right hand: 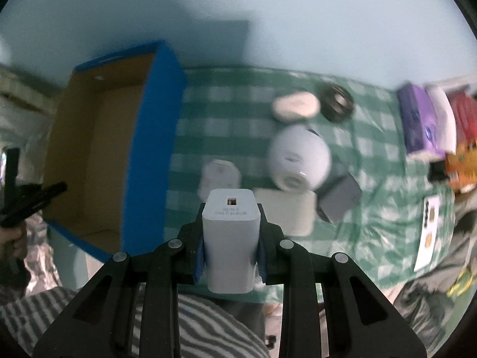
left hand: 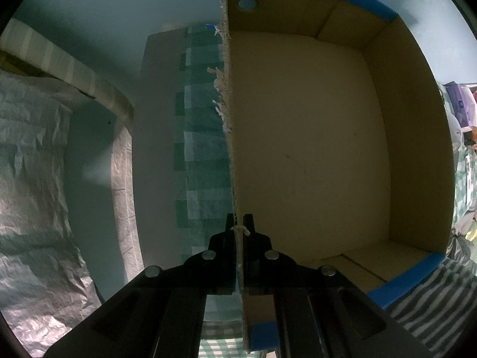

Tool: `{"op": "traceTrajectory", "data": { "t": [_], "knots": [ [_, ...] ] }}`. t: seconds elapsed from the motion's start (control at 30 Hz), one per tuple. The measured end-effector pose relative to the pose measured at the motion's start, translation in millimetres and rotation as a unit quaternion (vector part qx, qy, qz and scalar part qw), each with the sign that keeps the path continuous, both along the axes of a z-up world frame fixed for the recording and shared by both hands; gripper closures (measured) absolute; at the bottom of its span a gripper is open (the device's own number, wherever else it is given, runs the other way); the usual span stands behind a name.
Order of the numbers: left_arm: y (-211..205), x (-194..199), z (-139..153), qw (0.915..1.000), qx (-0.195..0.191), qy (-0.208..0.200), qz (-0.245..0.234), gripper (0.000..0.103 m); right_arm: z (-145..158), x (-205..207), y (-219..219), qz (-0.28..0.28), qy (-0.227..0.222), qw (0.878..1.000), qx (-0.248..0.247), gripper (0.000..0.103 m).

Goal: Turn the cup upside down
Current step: 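Grasp the white charger with the right gripper and lift it, then carry the white charger into the box and open the right gripper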

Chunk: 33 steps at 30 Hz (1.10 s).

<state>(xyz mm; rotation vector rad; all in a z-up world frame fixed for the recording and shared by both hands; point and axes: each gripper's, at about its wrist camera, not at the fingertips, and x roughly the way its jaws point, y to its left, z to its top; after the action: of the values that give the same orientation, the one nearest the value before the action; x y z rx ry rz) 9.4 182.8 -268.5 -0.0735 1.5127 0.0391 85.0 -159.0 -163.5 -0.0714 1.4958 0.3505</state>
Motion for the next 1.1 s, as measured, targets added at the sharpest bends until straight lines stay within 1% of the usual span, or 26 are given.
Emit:
{"op": "traceTrajectory", "data": {
  "t": [0.17, 0.4, 0.5, 0.67, 0.77, 0.87, 1.1],
  "knots": [
    [0.4, -0.2, 1.1, 1.0000, -0.002, 0.001, -0.001, 0.099, 7.3, 1.6, 38.7, 0.053, -0.006, 0.998, 0.012, 0.077],
    [0.1, -0.4, 1.8, 1.0000, -0.001, 0.003, 0.000, 0.099, 2.6, -8.7, 75.7, 0.116, -0.005, 0.993, 0.027, 0.077],
    [-0.5, -0.5, 1.9, 1.0000, -0.001, 0.003, 0.002, 0.099, -7.1, -12.1, 92.8, 0.139, 0.001, 0.990, 0.027, 0.077],
    [0.8, -1.2, 1.5, 1.0000, -0.001, 0.003, 0.003, 0.099, -22.7, -15.9, 114.8, 0.161, 0.015, 0.986, 0.028, 0.077],
    [3.0, -1.9, 2.5, 1.0000, -0.003, 0.001, 0.004, 0.099, -28.3, -19.0, 123.9, 0.172, 0.020, 0.985, 0.028, 0.077],
    [5.1, -2.7, 4.0, 1.0000, -0.005, -0.002, 0.005, 0.099, -40.9, -21.2, 133.7, 0.185, 0.030, 0.982, 0.026, 0.077],
    [3.2, -3.9, 5.5, 1.0000, -0.003, -0.002, 0.003, 0.099, -64.4, -25.8, 148.0, 0.203, 0.040, 0.978, 0.013, 0.077]
  ]
}}
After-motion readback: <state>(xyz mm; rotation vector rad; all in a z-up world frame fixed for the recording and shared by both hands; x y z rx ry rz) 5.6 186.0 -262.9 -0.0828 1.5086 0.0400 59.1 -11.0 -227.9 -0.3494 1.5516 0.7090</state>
